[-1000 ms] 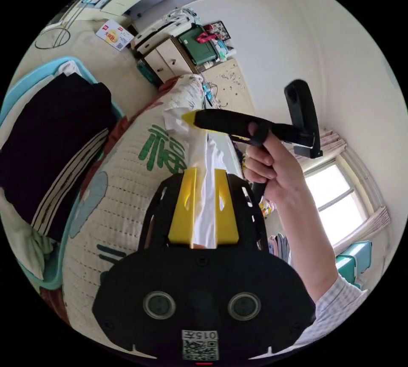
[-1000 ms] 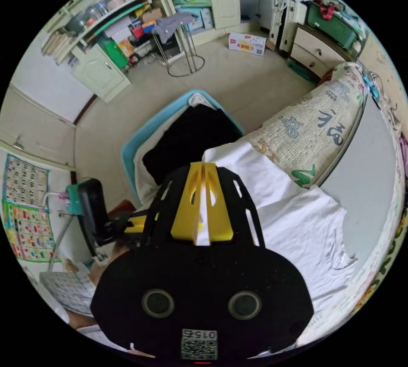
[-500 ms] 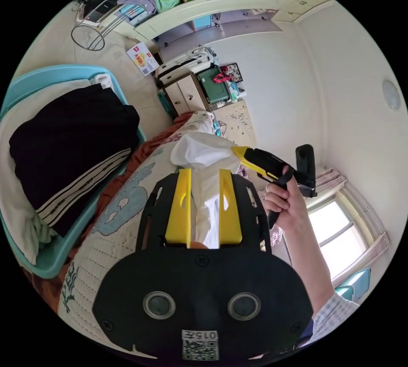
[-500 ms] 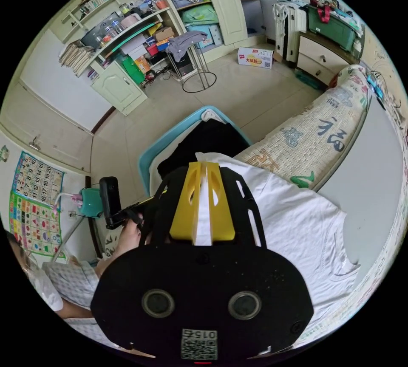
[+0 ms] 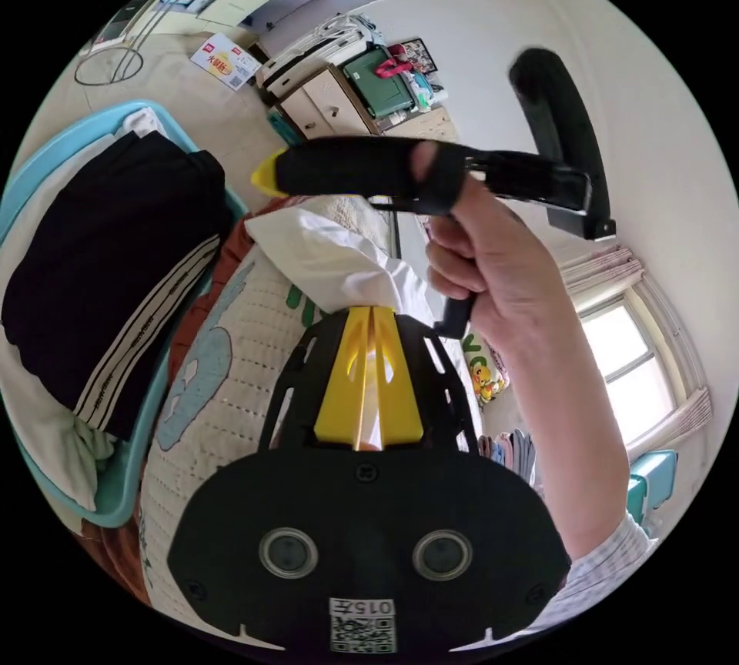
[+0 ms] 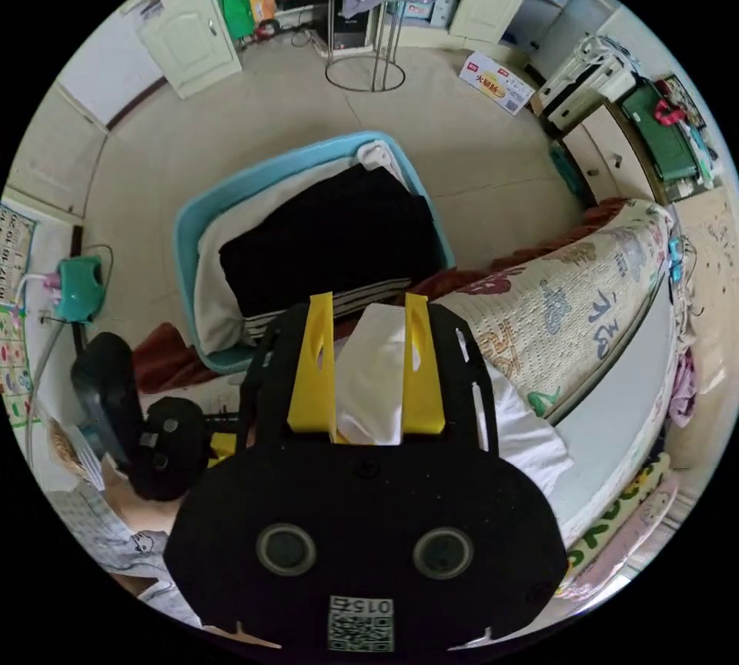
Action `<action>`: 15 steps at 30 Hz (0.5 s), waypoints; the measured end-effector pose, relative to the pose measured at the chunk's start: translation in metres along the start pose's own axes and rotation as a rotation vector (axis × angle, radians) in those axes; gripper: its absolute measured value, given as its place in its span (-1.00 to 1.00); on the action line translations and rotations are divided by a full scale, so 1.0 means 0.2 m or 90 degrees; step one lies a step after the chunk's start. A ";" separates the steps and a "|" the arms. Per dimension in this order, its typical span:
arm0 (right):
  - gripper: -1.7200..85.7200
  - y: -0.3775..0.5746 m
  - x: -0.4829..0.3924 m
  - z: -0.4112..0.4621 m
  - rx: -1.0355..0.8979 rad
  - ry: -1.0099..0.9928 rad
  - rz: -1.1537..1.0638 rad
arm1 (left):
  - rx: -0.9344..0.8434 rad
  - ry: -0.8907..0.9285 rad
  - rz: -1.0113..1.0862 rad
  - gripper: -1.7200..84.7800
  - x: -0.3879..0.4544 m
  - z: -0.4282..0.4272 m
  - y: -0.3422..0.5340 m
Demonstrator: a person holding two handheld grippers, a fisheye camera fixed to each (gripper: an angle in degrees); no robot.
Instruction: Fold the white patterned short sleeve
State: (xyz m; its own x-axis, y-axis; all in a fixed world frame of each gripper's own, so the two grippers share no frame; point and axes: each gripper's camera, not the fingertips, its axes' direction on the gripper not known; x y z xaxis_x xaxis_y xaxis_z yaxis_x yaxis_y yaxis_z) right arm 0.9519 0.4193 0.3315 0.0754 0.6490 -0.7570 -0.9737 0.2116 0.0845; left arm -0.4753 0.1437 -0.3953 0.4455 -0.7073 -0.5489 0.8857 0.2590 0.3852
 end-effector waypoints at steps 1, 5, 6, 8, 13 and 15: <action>-0.65 -0.01 -0.02 0.03 -0.011 0.002 -0.004 | -0.001 -0.001 0.001 -0.98 0.01 0.01 0.01; -0.66 -0.06 -0.10 0.22 -0.111 0.062 -0.018 | 0.001 -0.001 -0.002 -0.98 0.01 0.05 0.04; -0.69 -0.07 -0.12 0.26 -0.136 0.095 -0.023 | 0.001 -0.001 -0.001 -0.98 0.02 0.06 0.06; -0.76 -0.07 -0.16 0.26 -0.130 0.151 -0.030 | -0.002 -0.003 -0.001 -0.98 0.02 0.09 0.08; -0.89 -0.07 -0.19 0.10 -0.071 0.179 -0.028 | 0.008 0.000 -0.001 -0.98 0.04 0.14 0.17; -0.91 -0.04 -0.12 -0.07 -0.007 0.137 0.000 | 0.027 -0.018 0.017 -0.98 0.09 0.12 0.21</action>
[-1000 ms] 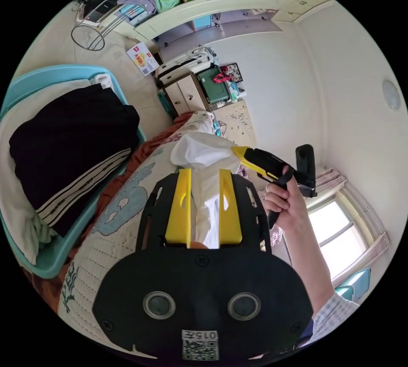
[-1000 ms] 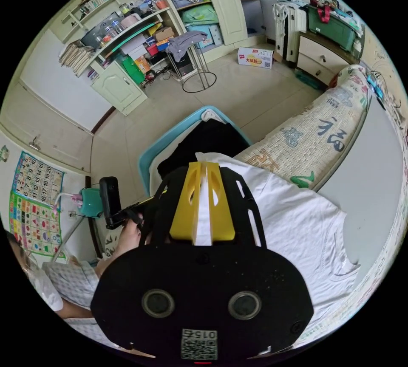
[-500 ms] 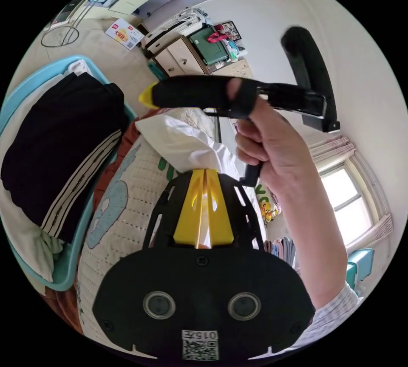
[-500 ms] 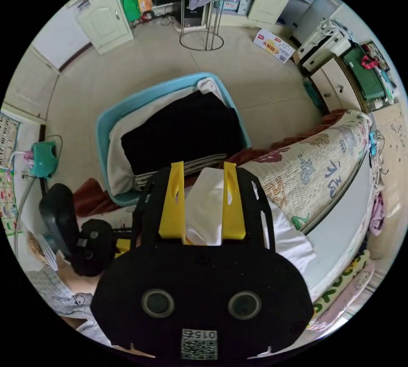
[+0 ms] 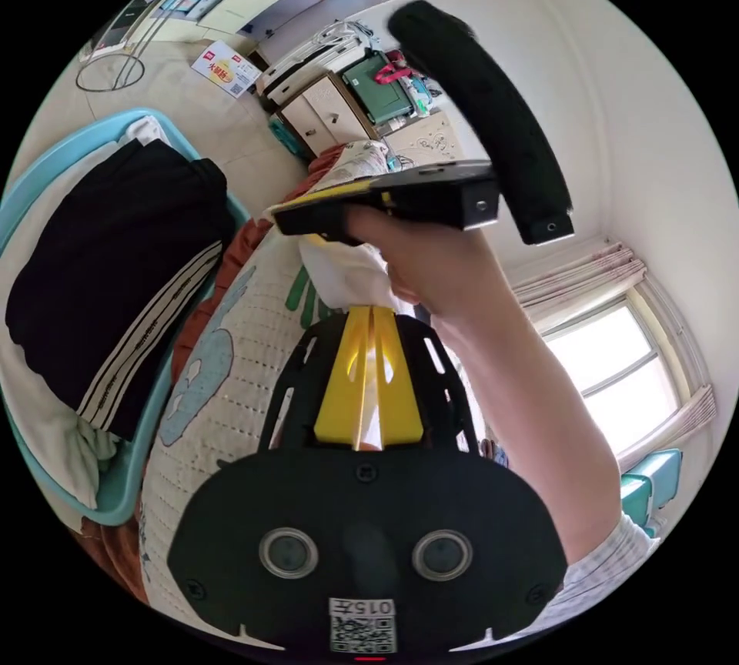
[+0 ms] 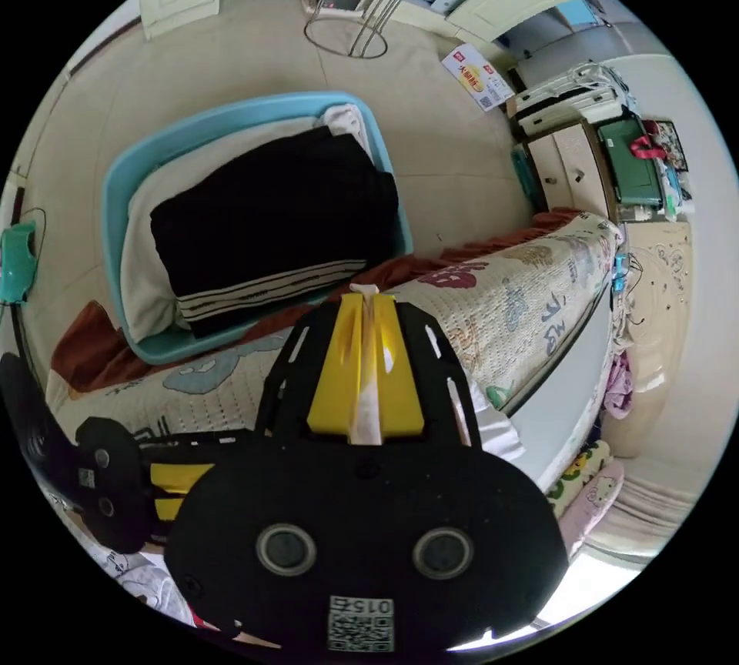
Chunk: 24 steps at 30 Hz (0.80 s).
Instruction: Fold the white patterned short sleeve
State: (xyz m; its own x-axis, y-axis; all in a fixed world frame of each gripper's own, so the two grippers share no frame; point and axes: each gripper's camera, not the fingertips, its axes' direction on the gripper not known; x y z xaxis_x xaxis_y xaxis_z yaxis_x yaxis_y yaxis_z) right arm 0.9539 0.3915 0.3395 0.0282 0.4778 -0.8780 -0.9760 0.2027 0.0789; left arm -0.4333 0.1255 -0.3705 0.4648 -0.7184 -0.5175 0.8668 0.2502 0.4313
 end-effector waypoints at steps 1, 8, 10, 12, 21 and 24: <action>-0.91 0.05 0.09 -0.13 0.052 -0.027 0.027 | 0.028 -0.031 0.037 -0.98 0.07 -0.04 0.03; -0.92 0.94 0.74 -0.81 0.320 -0.140 0.221 | 0.096 -0.015 0.332 -0.98 0.50 -0.13 0.25; -0.91 1.25 0.81 -0.86 0.326 -0.151 0.253 | -0.007 0.108 0.430 -0.98 0.59 -0.03 0.31; -0.89 1.53 0.83 -0.83 0.292 -0.166 0.279 | -0.141 0.216 0.488 -0.98 0.67 0.09 0.38; -0.84 1.92 0.87 -1.09 0.343 -0.187 0.434 | -0.281 0.146 0.639 -0.87 0.93 0.45 0.78; -0.79 1.77 0.86 -1.16 0.315 -0.201 0.397 | -0.332 0.136 0.688 -0.81 1.03 0.60 0.93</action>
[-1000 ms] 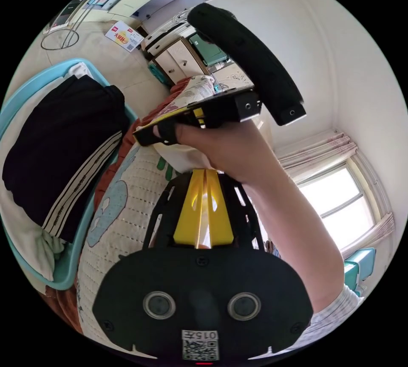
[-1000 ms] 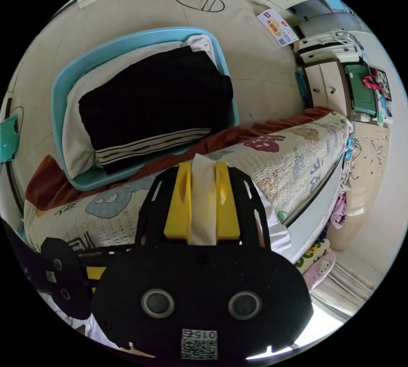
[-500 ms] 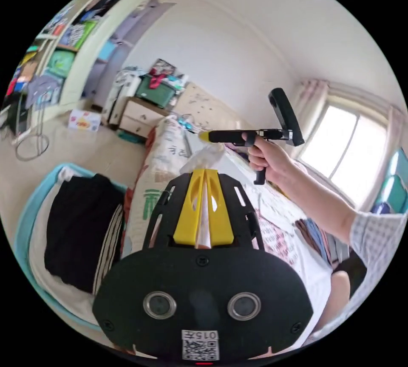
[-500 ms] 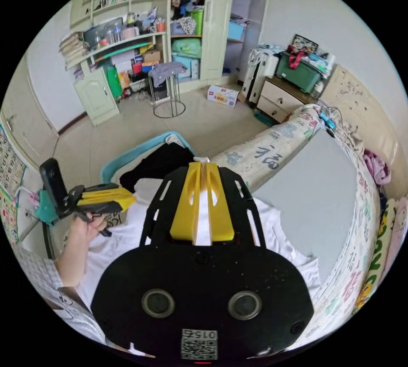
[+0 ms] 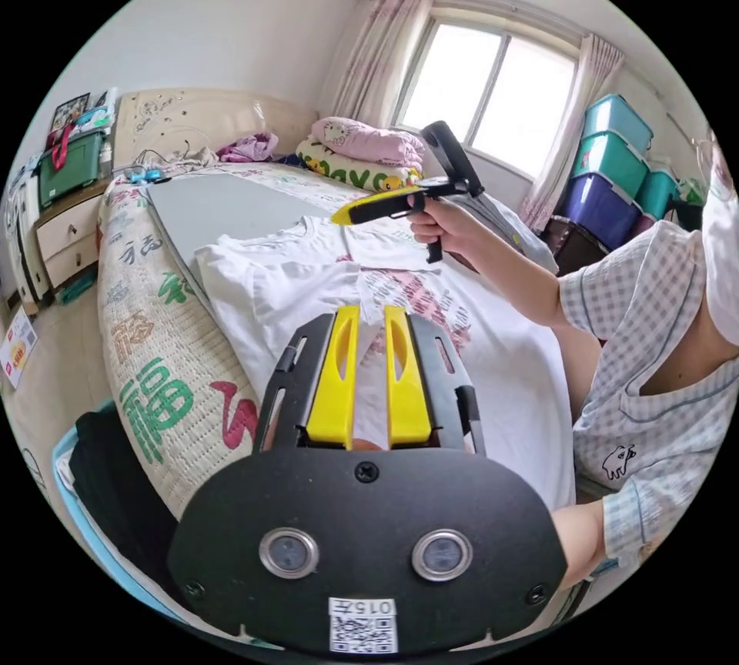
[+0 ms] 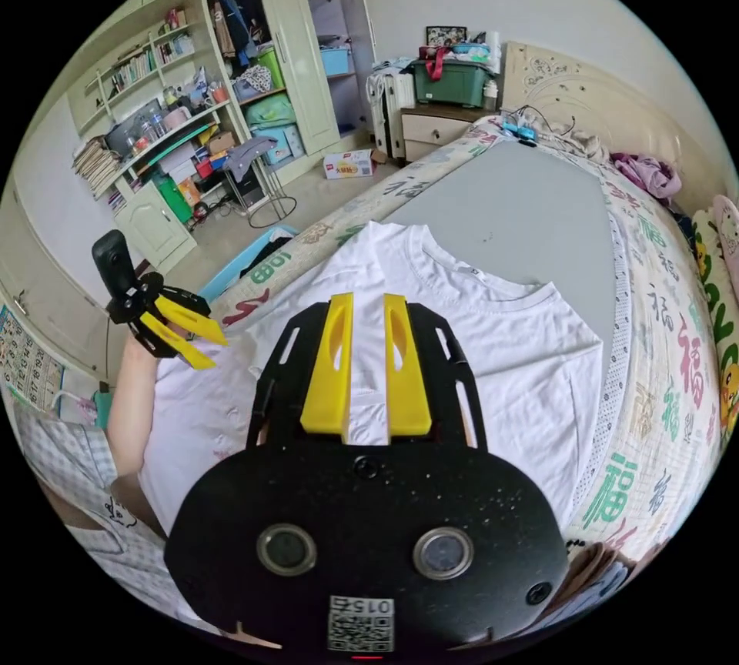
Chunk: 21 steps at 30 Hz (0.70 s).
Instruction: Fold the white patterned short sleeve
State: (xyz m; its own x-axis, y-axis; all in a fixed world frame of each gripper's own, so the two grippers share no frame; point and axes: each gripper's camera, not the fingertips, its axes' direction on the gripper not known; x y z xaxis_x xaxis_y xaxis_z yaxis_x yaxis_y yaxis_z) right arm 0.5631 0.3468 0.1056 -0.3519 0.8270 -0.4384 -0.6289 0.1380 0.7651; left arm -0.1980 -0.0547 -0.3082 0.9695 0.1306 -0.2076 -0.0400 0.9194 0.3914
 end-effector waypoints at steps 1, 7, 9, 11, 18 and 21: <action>-0.77 -0.05 -0.03 0.01 -0.014 -0.006 -0.006 | -0.028 -0.010 0.015 -0.79 0.05 0.09 -0.04; -0.74 -0.19 -0.06 -0.04 -0.049 -0.064 0.026 | -0.122 -0.053 0.038 -0.82 0.14 0.42 -0.11; -0.75 -0.26 -0.10 -0.08 -0.104 -0.078 0.007 | -0.117 -0.028 0.039 -0.86 0.14 0.43 -0.11; -0.75 -0.31 -0.17 -0.14 -0.126 -0.089 -0.030 | -0.106 -0.010 0.037 -0.87 0.13 0.42 -0.11; -0.72 -0.47 -0.40 -0.26 -0.210 -0.018 -0.115 | -0.096 -0.062 -0.090 -0.80 0.02 0.46 -0.17; -0.67 -0.55 -0.38 -0.28 -0.218 -0.058 -0.050 | -0.152 -0.076 -0.121 -0.80 -0.02 0.57 -0.18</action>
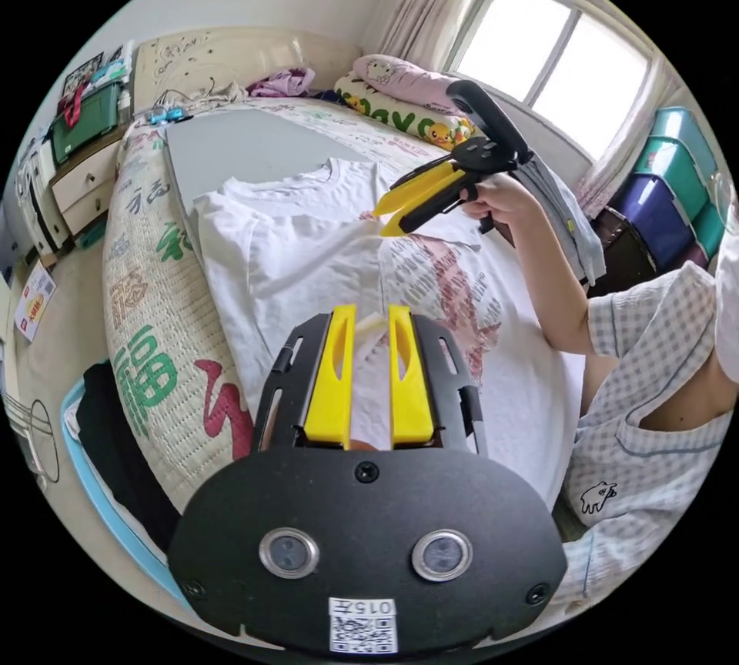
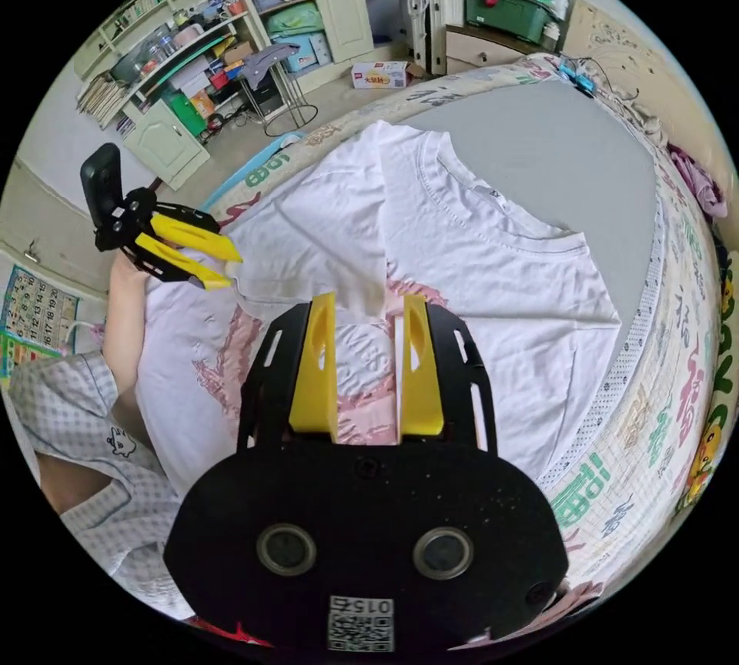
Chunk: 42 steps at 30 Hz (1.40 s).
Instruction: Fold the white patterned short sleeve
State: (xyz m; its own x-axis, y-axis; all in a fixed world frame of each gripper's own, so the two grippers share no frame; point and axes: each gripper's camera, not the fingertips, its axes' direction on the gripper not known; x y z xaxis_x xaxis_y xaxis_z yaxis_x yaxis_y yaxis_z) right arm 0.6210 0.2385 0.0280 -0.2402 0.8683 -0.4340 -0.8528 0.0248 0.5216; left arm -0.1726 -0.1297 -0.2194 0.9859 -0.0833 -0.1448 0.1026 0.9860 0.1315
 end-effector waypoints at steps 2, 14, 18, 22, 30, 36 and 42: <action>-0.68 -0.04 -0.02 -0.01 -0.012 0.002 0.012 | -0.023 0.006 0.000 -0.82 -0.01 0.05 -0.01; -0.97 -0.28 -0.39 -0.19 -0.033 0.078 -0.004 | -0.048 0.029 0.146 -0.87 0.08 0.03 0.06; -0.97 -0.35 -0.55 -0.28 -0.054 0.110 -0.005 | -0.038 0.037 0.119 -0.84 0.03 0.00 0.06; -0.85 -0.39 -0.63 -0.43 0.001 0.153 0.039 | 0.050 0.002 0.040 -0.83 -0.06 -0.16 0.10; -0.83 -0.35 -0.61 -0.81 0.367 -0.153 0.129 | -0.009 -0.103 0.059 -0.75 0.00 -0.22 0.16; -0.81 -0.51 -0.55 -0.66 0.314 -0.062 0.274 | -0.013 -0.081 0.091 -0.79 0.00 -0.19 0.18; -0.77 -1.00 -0.84 -0.58 0.158 -0.132 0.104 | -0.015 -0.099 0.098 -0.85 0.03 -0.24 0.19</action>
State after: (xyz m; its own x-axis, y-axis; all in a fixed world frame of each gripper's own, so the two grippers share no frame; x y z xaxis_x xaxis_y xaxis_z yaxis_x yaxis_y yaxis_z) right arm 0.7775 0.0309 -0.0889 -0.2433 0.9521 -0.1853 -0.6666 -0.0254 0.7450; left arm -0.1694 -0.0854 -0.2628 0.9984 0.0485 0.0285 -0.0515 0.9918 0.1166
